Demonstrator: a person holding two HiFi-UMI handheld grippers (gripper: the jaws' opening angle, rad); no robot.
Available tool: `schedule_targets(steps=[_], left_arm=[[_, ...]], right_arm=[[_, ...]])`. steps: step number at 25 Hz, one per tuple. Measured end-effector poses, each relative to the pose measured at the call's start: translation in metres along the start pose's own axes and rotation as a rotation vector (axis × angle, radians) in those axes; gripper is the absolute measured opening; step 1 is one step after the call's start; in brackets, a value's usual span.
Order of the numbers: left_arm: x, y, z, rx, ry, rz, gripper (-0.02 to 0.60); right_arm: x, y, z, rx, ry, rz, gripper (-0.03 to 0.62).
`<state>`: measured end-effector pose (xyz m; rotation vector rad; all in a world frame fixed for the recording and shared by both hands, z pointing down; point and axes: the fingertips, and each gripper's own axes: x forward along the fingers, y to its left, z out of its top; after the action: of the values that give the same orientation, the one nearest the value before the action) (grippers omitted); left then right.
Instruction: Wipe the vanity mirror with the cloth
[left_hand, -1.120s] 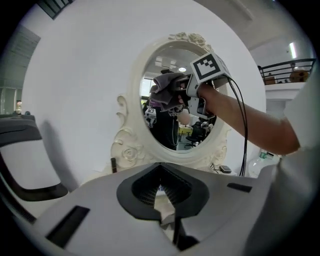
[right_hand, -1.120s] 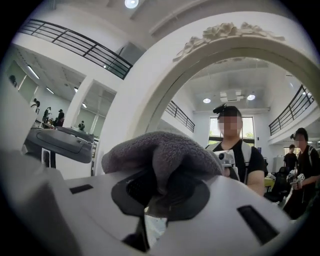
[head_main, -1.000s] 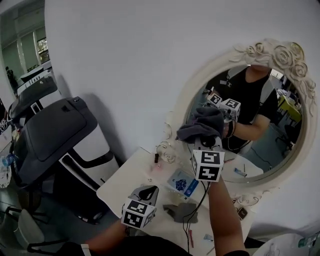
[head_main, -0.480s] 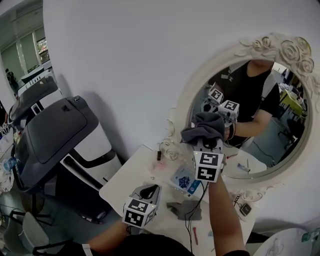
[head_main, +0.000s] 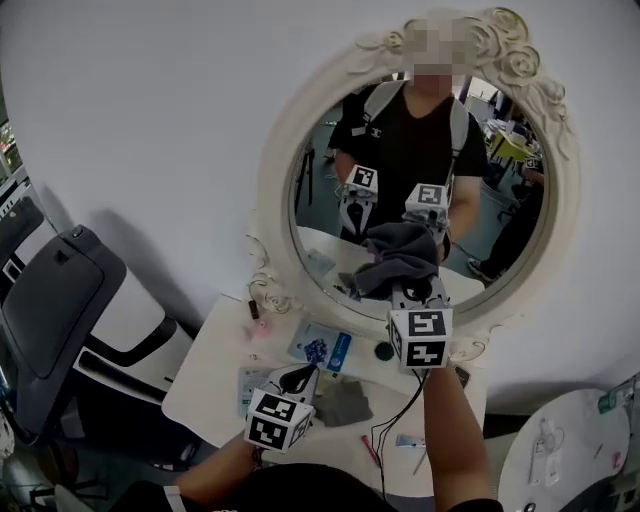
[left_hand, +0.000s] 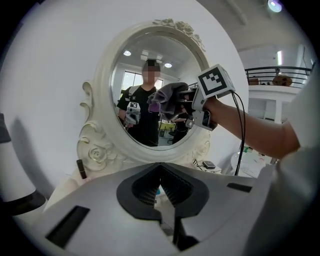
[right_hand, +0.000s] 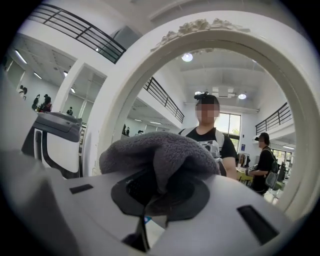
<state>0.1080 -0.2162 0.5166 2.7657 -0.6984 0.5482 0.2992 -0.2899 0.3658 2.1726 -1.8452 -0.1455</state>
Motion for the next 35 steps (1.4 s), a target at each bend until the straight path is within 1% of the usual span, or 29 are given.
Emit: schedule_targets(steps=[7,13,15,17,18,19,20,23,26,29,32,35], left_arm=[[0.03,-0.047,0.011,0.054,-0.001,-0.122,0.006],[0.041,-0.071,0.014,0.08,0.007,-0.171,0.006],[0.044,-0.078,0.014,0.088,0.012,-0.183,0.006],[0.045,-0.082,0.015,0.095,0.01,-0.188,0.006],[0.044,-0.083,0.016,0.098,0.008,-0.188,0.006],[0.043,-0.082,0.016,0.099,0.006,-0.184,0.006],[0.042,-0.08,0.016,0.099,0.005,-0.177,0.006],[0.036,-0.067,0.014,0.086,0.008,-0.142,0.006],[0.024,-0.049,0.012,0.069,0.004,-0.092,0.006],[0.006,-0.021,0.008,0.04,-0.003,-0.015,0.006],[-0.016,0.011,0.001,0.002,-0.008,0.073,0.006],[-0.039,0.038,-0.01,-0.036,-0.002,0.152,0.006]], right_arm=[[-0.051,-0.088,-0.037,0.094,0.066,-0.118,0.051],[-0.086,-0.146,-0.059,0.094,0.118,-0.266,0.051],[-0.094,-0.154,-0.061,0.086,0.125,-0.296,0.049],[-0.096,-0.153,-0.061,0.068,0.129,-0.325,0.049],[-0.095,-0.148,-0.06,0.066,0.127,-0.324,0.049],[-0.092,-0.139,-0.06,0.067,0.124,-0.302,0.048],[-0.088,-0.125,-0.06,0.068,0.118,-0.26,0.048],[-0.069,-0.067,-0.058,0.065,0.1,-0.119,0.048],[-0.041,-0.016,-0.062,0.076,0.093,-0.024,0.048],[-0.009,0.028,-0.062,0.108,0.09,0.056,0.048],[0.018,0.065,-0.057,0.135,0.092,0.114,0.048],[0.039,0.101,-0.049,0.132,0.083,0.165,0.048]])
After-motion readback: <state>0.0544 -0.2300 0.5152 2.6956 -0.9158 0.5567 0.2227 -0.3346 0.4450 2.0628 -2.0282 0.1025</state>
